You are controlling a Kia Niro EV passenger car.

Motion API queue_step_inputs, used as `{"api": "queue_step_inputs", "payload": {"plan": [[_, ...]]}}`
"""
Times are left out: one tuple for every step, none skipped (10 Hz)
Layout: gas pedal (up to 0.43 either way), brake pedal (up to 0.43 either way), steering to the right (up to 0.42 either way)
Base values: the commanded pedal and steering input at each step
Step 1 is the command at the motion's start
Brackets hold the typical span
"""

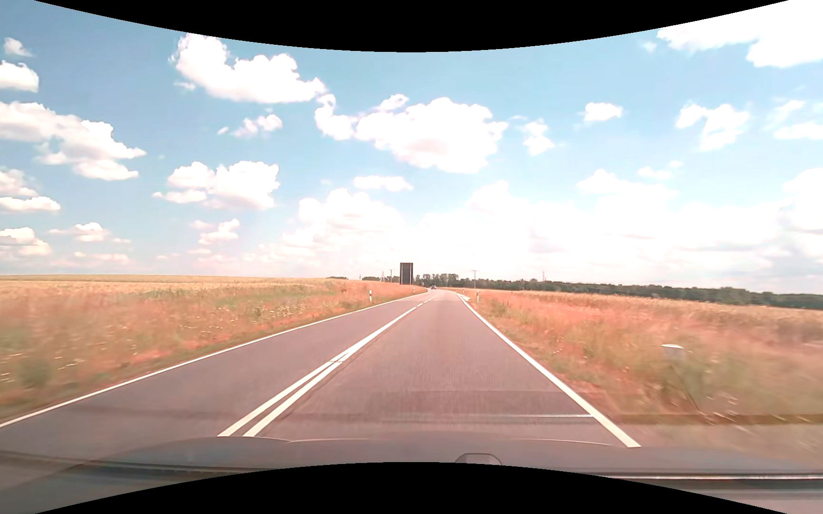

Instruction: Follow the waypoints while adhering to traffic rules and regulations

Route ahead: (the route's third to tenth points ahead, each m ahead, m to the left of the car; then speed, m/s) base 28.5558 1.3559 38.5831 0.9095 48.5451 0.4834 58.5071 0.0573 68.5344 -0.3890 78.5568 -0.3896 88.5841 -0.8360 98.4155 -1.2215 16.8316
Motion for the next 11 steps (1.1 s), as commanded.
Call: {"api": "queue_step_inputs", "payload": {"plan": [[0.197, 0.0, 0.006], [0.197, 0.0, 0.004], [0.197, 0.0, 0.003], [0.197, 0.0, 0.003], [0.197, 0.0, 0.003], [0.197, 0.0, 0.003], [0.197, 0.0, 0.003], [0.197, 0.0, 0.002], [0.197, 0.0, 0.003], [0.197, 0.0, 0.002], [0.197, 0.0, 0.002]]}}
